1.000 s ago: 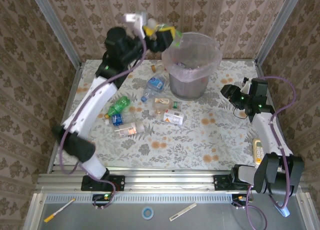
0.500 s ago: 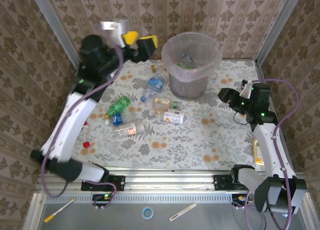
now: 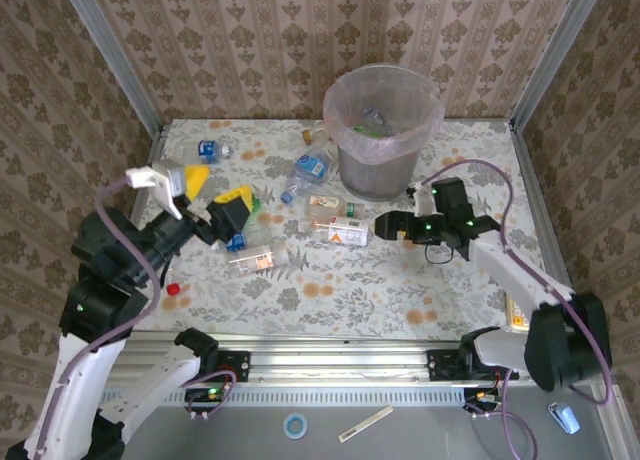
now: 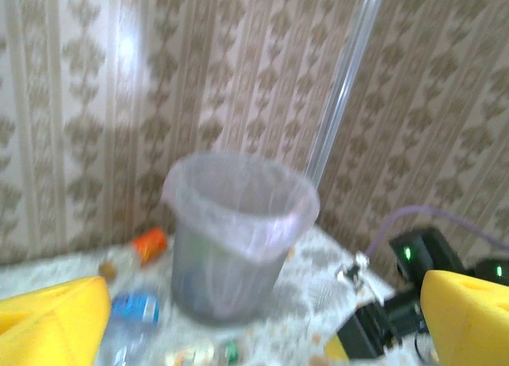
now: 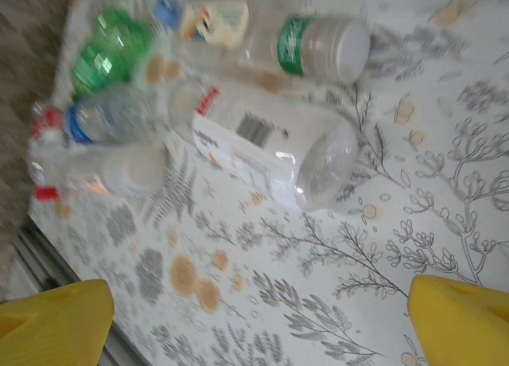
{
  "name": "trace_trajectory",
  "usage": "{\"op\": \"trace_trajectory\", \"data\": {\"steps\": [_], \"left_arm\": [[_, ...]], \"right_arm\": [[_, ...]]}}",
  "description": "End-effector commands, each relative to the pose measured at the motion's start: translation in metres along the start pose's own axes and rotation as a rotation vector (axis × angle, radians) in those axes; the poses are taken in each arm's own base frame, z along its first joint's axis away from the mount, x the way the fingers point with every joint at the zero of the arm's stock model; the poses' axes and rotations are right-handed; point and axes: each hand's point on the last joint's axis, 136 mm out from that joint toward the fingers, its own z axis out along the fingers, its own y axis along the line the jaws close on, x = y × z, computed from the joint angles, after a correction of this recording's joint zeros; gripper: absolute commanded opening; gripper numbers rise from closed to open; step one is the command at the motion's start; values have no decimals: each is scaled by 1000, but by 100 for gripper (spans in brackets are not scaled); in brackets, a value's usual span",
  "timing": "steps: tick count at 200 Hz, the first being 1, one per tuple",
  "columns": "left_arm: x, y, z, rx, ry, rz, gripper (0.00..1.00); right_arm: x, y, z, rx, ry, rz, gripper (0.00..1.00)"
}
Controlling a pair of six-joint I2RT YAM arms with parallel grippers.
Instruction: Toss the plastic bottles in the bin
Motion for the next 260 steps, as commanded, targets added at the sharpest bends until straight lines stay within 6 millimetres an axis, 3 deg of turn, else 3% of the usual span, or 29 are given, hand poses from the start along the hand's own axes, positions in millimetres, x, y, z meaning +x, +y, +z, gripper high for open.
{"op": "trace_trajectory", "data": {"steps": [1, 24, 57, 89, 143, 200, 260], "left_arm": [[28, 11, -22, -65, 60, -14, 100], [38, 12, -39, -81, 65, -27, 100], [49, 17, -49, -110, 77, -36, 100], [55, 19, -50, -119, 90, -48, 100], [58, 20, -48, -116, 95, -55, 100], [62, 20, -48, -115, 99, -61, 100], [68, 20, -44, -103, 104, -72, 100]], "right_arm": [[-8, 6, 19, 24, 46, -153, 98], [-6, 1, 46, 75, 129, -248, 100], [-15, -2, 66, 111, 175, -354, 100], [-22, -4, 83, 106, 218, -412, 100], [-5, 5, 111, 80, 297, -490, 99], [24, 17, 122, 60, 349, -533, 91], [45, 16, 127, 109, 385, -550, 78]]}}
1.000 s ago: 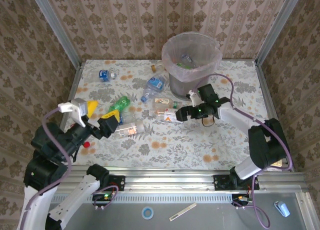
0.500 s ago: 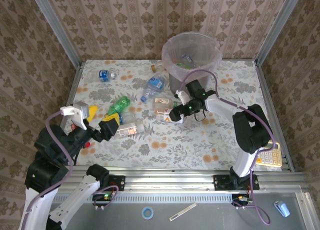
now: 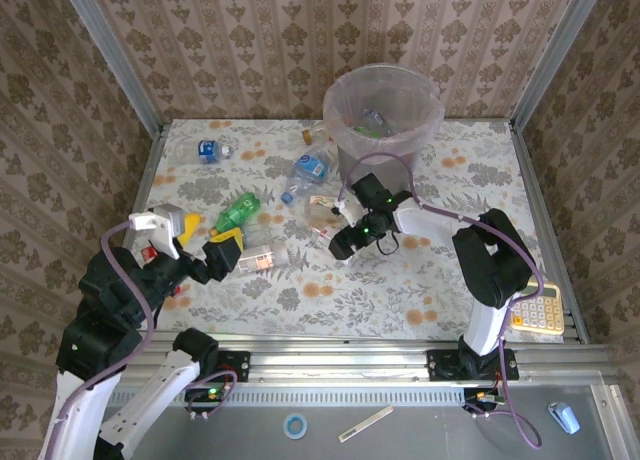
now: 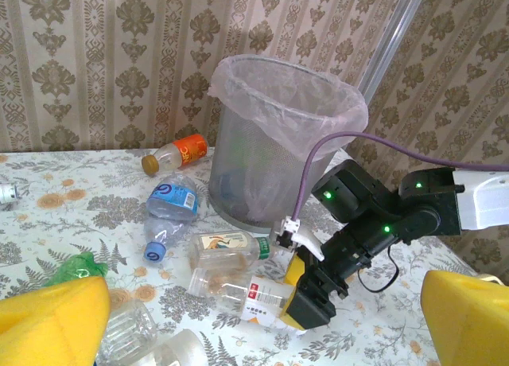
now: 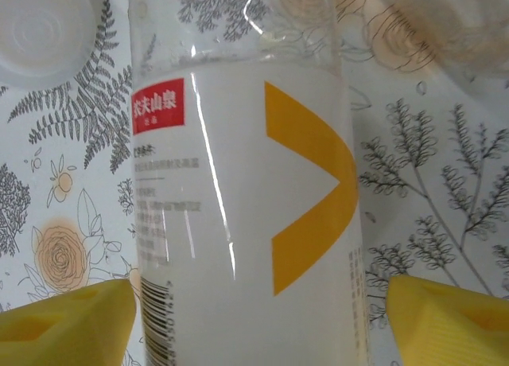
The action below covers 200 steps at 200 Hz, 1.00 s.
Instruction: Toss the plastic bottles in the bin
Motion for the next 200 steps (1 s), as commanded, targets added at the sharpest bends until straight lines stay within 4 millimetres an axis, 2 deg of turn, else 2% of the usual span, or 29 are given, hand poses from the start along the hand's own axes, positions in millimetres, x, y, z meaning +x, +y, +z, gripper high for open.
{"op": "trace_trajectory", "data": {"steps": [1, 68, 91, 108, 184, 188, 200], "left_arm": [[-2, -2, -3, 11, -20, -17, 100], [8, -1, 5, 27, -6, -42, 100], [13, -1, 11, 38, 2, -60, 100], [18, -2, 16, 50, 9, -74, 100], [37, -2, 41, 98, 36, -149, 100], [38, -3, 42, 101, 35, -150, 100], [39, -3, 44, 106, 37, -154, 100]], "right_arm": [[11, -2, 6, 37, 29, 3, 77], [20, 16, 5, 57, 30, -12, 57], [20, 24, -1, 49, 4, -12, 48], [18, 31, -10, 47, -29, -9, 47], [3, 62, -74, 16, -224, -28, 44], [-1, 65, -86, 16, -259, -36, 44], [-6, 69, -101, 15, -300, -43, 44]]}}
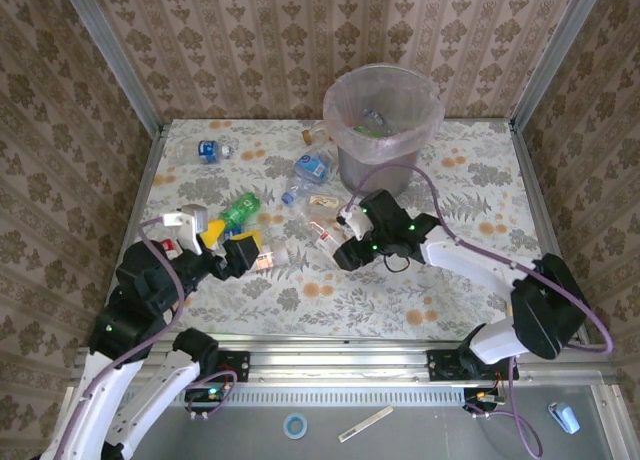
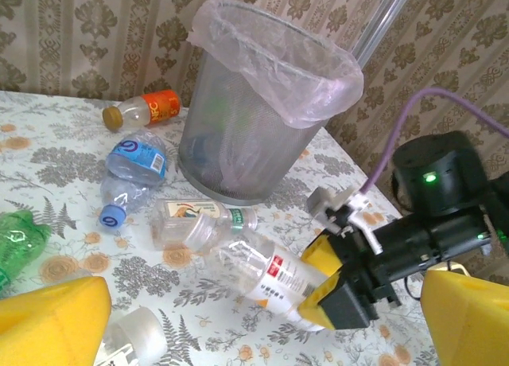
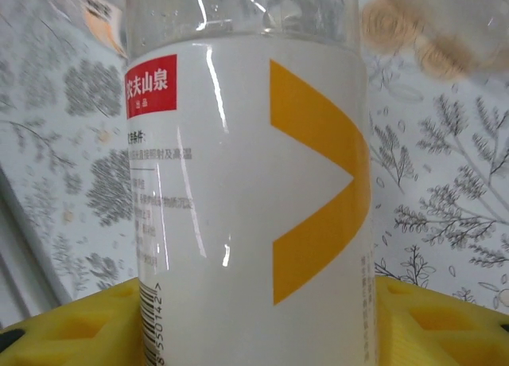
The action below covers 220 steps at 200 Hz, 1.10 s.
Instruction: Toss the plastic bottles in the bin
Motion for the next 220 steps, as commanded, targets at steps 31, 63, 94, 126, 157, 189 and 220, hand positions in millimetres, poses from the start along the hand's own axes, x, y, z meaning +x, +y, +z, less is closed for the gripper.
{"op": "trace_trajectory", "data": {"steps": [31, 63, 94, 126, 157, 189, 220], "left_arm": [[-6, -8, 5, 51, -32, -24, 100], [-5, -6, 4, 47, -34, -22, 100], [-1, -3, 4, 34, -30, -25, 100], [2, 0, 4, 23, -29, -30, 100], [9, 4, 9, 15, -17, -50, 100], [22, 16, 14, -25, 9, -91, 100], [39, 31, 18, -91, 56, -129, 100]], "right_arm": [[-40, 18, -61, 3, -202, -26, 44], [-69, 28, -98, 0, -311, -42, 44], [-107, 24, -140, 12, -414, -33, 45], [-180, -17, -209, 89, -585, 47, 49], [-240, -98, -231, 162, -593, 204, 78], [-237, -117, -196, 137, -460, 254, 92], [-214, -109, -212, 186, -521, 239, 100]]}}
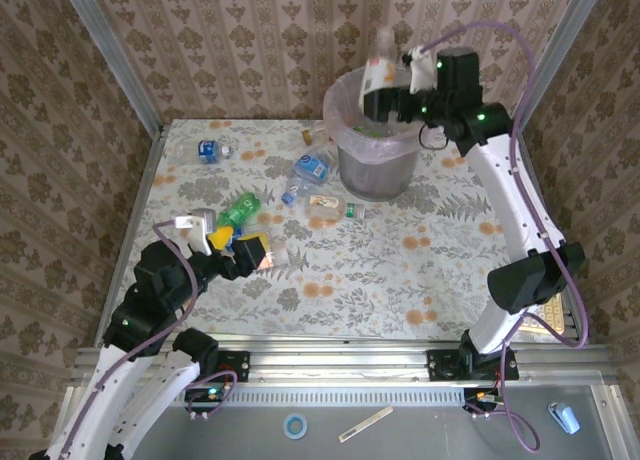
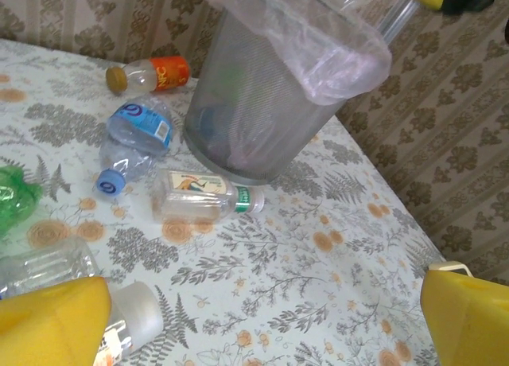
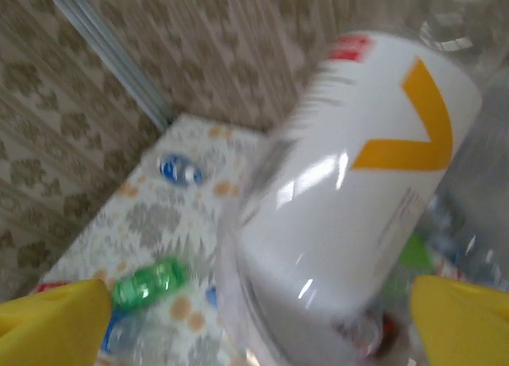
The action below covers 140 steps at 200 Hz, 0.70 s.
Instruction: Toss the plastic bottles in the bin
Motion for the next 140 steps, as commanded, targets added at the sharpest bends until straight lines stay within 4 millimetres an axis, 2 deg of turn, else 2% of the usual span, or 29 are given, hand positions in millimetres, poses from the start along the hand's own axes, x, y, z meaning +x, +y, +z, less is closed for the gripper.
{"op": "trace_trajectory", "data": {"steps": [1, 33, 36, 41, 60, 97, 140], "left_arm": [[8, 12, 2, -53, 13, -48, 100], [17, 25, 6, -111, 35, -72, 100], [18, 27, 6, -121, 37, -78, 100], [19, 31, 6, -142, 38, -86, 100], [28, 50, 2, -242, 60, -111, 100], [54, 87, -5, -448, 144, -155, 100], [81, 101, 14, -502, 249, -237, 100]], "right_arm": [[11, 15, -37, -13, -14, -3, 100], [27, 28, -71, -28, -25, -2, 100], [32, 26, -69, -28, -15, 3, 100], [31, 32, -82, -36, -37, 0, 100], [47, 35, -93, -46, -34, 18, 100], [80, 35, -96, -66, -1, 75, 100], [117, 30, -88, -69, 62, 113, 100]]}}
